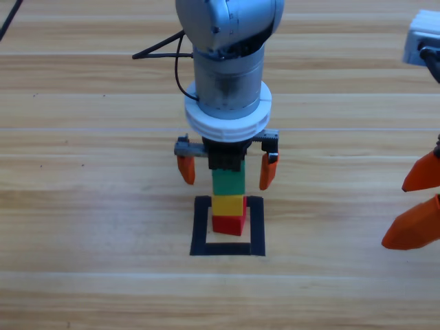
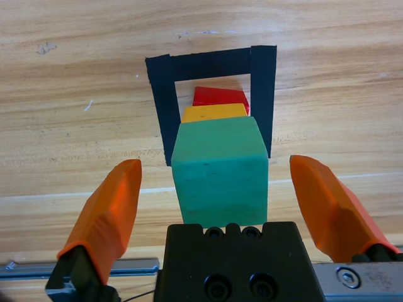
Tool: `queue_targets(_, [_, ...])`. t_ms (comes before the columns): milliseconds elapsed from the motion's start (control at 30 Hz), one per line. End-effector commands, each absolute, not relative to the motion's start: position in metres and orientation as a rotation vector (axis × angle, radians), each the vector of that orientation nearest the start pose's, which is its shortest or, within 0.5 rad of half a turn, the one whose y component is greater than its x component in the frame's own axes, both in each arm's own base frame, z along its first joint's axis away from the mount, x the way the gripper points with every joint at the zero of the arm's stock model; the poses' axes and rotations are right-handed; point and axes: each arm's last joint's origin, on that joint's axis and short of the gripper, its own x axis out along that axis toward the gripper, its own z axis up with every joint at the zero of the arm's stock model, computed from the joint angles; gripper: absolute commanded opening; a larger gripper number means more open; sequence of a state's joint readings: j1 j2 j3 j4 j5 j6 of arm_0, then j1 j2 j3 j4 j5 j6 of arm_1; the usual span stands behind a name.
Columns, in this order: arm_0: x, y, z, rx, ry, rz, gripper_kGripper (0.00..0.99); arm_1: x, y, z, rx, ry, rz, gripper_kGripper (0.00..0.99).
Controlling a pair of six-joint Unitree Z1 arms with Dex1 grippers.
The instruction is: Stack the blocks in the rectangular block: red at the bottom, yellow in the middle, green on top
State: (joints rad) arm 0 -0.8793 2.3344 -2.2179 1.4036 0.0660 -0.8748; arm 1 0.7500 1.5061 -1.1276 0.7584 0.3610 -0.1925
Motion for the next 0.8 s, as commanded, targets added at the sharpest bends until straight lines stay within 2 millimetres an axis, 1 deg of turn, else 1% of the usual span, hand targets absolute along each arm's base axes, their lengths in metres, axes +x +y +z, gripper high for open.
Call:
queue_targets(33, [0.292, -0.359, 0.278, 0.011, 1.478, 0.004, 0.990, 0.183, 0.188, 0.299, -0.402, 1.110, 1.055, 0.989])
queue_targets(67, [0.289, -0.356, 0.287, -0.006, 1.464, 0.001, 0.990, 0.184, 0.189, 0.299, -0.405, 1.108, 1.051, 0.989])
queue_targets(167, [0.265, -0.338, 0.331, -0.052, 1.386, -0.013, 0.990, 0.182, 0.192, 0.298, -0.421, 1.099, 1.051, 0.989])
queue_targets(200, [0.252, -0.326, 0.351, -0.072, 1.349, -0.018, 0.990, 0.181, 0.194, 0.298, -0.429, 1.097, 1.055, 0.989])
queue_targets(267, [0.228, -0.307, 0.385, -0.100, 1.273, -0.044, 0.990, 0.179, 0.195, 0.299, -0.436, 1.093, 1.061, 0.989])
queue_targets(333, [0.211, -0.299, 0.403, -0.099, 1.215, -0.069, 0.990, 0.179, 0.195, 0.299, -0.436, 1.093, 1.061, 0.989])
queue_targets(400, [0.198, -0.293, 0.407, -0.078, 1.188, -0.065, 0.990, 0.178, 0.195, 0.299, -0.436, 1.092, 1.062, 0.989])
queue_targets(433, [0.186, -0.293, 0.409, -0.059, 1.161, -0.070, 0.990, 0.178, 0.195, 0.299, -0.435, 1.091, 1.064, 0.989])
queue_targets(500, [0.174, -0.295, 0.411, -0.043, 1.123, -0.084, 0.990, 0.178, 0.195, 0.300, -0.435, 1.090, 1.064, 0.989])
queue_targets(567, [0.169, -0.298, 0.412, -0.028, 1.106, -0.097, 0.990, 0.178, 0.195, 0.299, -0.437, 1.092, 1.065, 0.989])
queue_targets(800, [0.170, -0.298, 0.412, -0.025, 1.098, -0.106, 0.990, 0.178, 0.195, 0.299, -0.435, 1.093, 1.069, 0.989])
